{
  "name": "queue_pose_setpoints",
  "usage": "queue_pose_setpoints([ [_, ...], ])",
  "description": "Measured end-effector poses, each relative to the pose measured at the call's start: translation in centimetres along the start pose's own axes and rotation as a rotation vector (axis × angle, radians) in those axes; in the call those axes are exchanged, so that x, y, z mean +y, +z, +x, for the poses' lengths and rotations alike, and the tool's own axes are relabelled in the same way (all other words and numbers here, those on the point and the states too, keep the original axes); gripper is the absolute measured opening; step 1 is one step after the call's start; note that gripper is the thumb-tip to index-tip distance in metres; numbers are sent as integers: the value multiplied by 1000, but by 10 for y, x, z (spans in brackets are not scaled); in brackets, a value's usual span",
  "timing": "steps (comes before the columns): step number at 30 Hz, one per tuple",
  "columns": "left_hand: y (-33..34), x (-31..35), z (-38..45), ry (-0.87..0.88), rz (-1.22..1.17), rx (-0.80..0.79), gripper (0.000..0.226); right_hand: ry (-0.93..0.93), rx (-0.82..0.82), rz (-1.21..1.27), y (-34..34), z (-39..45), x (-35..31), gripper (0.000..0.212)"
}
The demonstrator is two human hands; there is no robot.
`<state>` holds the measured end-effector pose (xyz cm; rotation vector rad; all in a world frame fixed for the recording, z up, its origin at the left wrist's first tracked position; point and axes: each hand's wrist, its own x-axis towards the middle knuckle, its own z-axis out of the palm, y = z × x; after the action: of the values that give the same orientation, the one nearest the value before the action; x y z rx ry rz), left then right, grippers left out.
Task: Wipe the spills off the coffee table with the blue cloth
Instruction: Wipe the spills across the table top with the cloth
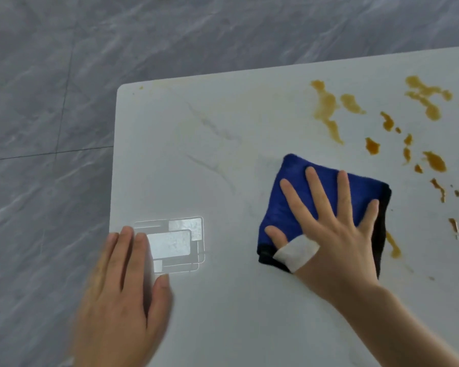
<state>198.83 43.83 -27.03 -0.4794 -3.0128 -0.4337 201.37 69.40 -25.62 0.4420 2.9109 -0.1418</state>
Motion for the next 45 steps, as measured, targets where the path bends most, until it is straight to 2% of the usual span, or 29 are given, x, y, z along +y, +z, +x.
queue_pose_setpoints([
  [4,2,1,2,12,8,31,62,-137,-1,-26,8,-23,-16,73],
  [8,2,2,3,11,12,33,62,-210,23,-1,4,3,-20,71],
  [12,2,0,3,40,1,30,63,-124,60,31,1,64,-14,76],
  [15,3,-3,3,47,2,43,62,-25,55,33,-6,105,16,79],
  [18,5,-4,3,51,8,64,61,76,13,17,-12,106,44,79],
  [20,7,-3,3,44,6,72,60,111,6,26,-7,84,40,76],
  [24,5,-2,4,21,-26,48,66,-18,7,-16,9,50,11,74],
  [28,2,0,5,18,-66,35,62,-85,14,2,0,89,9,77],
  [34,1,0,3,31,-42,40,63,-71,2,6,-12,150,8,78],
  [45,-4,2,10,49,12,22,71,-69,2,7,-17,148,10,81],
])
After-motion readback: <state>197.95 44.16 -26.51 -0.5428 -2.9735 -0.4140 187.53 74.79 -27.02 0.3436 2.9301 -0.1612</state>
